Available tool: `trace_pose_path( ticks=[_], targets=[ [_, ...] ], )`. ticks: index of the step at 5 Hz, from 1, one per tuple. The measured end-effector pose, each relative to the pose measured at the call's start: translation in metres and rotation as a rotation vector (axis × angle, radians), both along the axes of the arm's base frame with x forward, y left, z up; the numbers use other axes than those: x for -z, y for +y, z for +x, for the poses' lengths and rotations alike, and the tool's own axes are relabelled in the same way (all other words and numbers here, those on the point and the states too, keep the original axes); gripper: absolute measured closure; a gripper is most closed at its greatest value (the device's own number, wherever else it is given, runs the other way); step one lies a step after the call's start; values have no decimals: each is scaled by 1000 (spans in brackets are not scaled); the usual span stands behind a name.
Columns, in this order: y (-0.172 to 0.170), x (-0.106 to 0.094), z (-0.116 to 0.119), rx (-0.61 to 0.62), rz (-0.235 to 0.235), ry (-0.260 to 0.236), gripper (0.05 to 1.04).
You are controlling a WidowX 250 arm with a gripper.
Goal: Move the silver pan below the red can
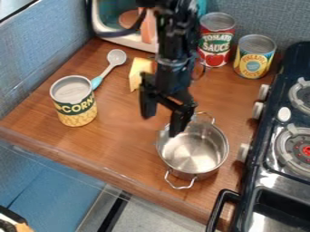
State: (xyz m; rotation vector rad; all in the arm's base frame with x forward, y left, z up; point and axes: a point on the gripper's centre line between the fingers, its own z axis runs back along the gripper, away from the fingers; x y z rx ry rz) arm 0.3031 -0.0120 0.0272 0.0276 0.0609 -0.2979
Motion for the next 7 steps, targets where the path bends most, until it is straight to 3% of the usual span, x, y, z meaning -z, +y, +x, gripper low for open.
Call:
trace_pose_path(
  ticks=[1, 3, 4, 5, 6, 7],
  targets=[
    [3, 7, -6, 4, 14, 2, 136],
    [4, 15, -4, -12, 22, -3, 758],
    [4, 15, 0, -20, 26, -11, 938],
    [5, 15, 0, -23, 21, -4, 1003],
    [1, 7, 4, -8, 1, 15, 1005],
    [-4, -23, 24, -12, -28, -17, 1021]
  ],
)
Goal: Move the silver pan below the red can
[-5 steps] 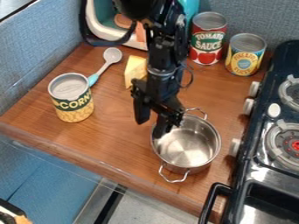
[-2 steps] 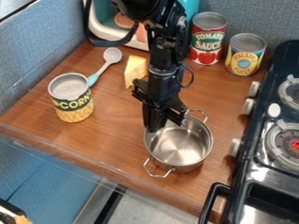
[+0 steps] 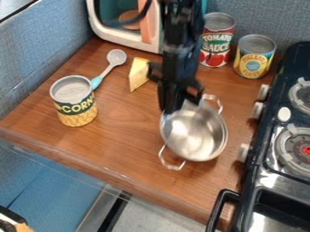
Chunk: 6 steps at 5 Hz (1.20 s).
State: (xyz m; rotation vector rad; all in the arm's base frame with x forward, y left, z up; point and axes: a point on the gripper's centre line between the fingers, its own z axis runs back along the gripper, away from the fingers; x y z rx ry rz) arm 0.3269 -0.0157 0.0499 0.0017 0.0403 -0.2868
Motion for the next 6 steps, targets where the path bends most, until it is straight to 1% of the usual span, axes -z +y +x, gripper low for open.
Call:
trace_pose_path(
  ticks=[1, 2, 3, 4, 5, 6],
  targets=[
    [2, -34, 25, -10, -31, -31, 1029],
    [4, -25, 43, -38, -20, -7, 1029],
    [15, -14, 66, -83, 20, -14, 1029],
    [29, 4, 78, -133, 83, 5, 1029],
    [35, 15, 94, -155, 127, -9, 1030],
    [36, 14, 100, -173, 132, -23, 1006]
  ],
)
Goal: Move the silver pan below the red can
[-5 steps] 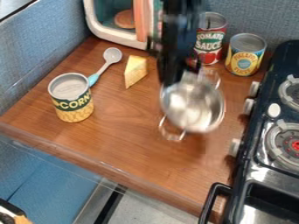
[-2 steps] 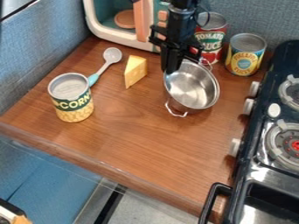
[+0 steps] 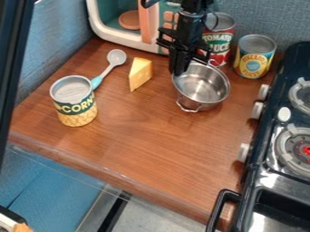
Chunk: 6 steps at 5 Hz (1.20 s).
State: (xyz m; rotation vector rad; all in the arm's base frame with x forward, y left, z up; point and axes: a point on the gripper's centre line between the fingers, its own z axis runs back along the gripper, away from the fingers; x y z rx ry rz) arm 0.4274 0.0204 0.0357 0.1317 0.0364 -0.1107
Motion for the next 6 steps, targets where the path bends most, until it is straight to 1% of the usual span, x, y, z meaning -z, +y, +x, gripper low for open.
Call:
trace_pose_path(
  ticks=[1, 2, 3, 4, 6],
  targets=[
    [0, 3, -2, -22, 0, 2, 852],
    [0, 3, -4, -24, 3, 14, 590],
    [0, -7, 1, -5, -10, -10, 290],
    [7, -40, 2, -13, -29, -80, 85],
    [12, -62, -17, -44, -86, -110, 83]
  ],
)
